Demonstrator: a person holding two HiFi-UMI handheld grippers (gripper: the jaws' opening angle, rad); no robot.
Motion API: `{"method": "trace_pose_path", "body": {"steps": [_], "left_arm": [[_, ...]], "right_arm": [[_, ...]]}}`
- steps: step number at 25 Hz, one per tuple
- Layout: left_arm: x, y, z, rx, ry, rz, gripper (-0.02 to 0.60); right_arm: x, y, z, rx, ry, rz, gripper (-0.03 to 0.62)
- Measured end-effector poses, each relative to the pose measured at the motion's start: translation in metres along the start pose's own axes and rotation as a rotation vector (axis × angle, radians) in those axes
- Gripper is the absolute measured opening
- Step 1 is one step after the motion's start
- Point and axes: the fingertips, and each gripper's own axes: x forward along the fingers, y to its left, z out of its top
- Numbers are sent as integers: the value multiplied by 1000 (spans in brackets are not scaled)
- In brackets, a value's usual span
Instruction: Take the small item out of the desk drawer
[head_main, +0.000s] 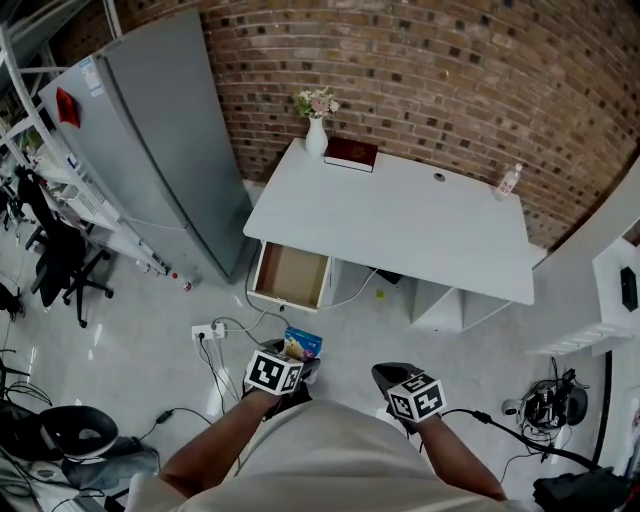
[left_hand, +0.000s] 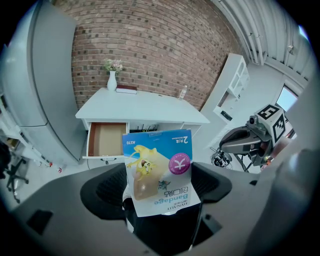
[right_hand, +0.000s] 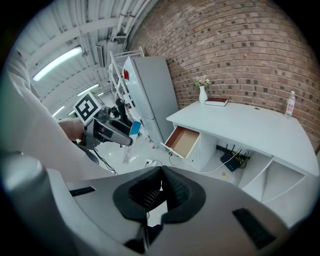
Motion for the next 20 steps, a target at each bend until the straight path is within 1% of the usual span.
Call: {"method": "trace_pose_path", "body": {"steps": [20], "left_arm": [[4,6,-9,-23,12,-2,394]], "right_arm": [[8,7,7,-35,2,21,32]]}}
